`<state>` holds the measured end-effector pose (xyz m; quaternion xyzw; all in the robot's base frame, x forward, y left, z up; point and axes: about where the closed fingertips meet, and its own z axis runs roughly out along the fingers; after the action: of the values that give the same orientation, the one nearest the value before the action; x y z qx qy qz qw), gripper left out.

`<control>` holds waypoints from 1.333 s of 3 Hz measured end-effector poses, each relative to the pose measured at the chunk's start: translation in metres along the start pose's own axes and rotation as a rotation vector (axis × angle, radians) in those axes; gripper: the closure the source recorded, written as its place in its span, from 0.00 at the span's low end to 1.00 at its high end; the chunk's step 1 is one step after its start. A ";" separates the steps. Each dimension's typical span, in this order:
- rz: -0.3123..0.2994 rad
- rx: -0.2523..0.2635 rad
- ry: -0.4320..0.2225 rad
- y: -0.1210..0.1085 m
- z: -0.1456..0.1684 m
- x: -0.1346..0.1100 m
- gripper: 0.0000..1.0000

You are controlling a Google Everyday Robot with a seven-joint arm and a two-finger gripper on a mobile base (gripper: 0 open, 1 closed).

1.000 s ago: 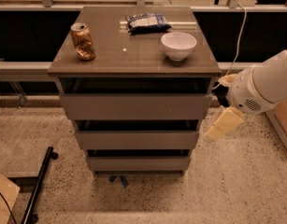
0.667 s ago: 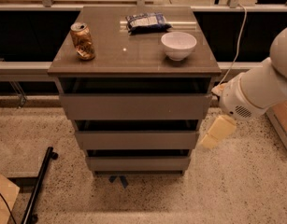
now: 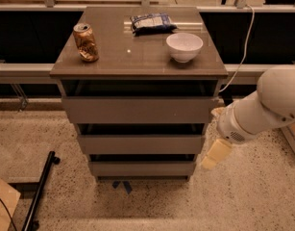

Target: Open bottom drawer

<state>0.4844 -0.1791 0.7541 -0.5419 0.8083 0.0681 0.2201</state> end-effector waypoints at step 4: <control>0.092 0.008 -0.118 -0.026 0.107 0.026 0.00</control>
Offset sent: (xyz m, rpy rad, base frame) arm 0.0019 0.0052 -0.0268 0.0440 0.0383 -0.0467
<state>0.5301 -0.1741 0.6511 -0.4981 0.8183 0.1068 0.2662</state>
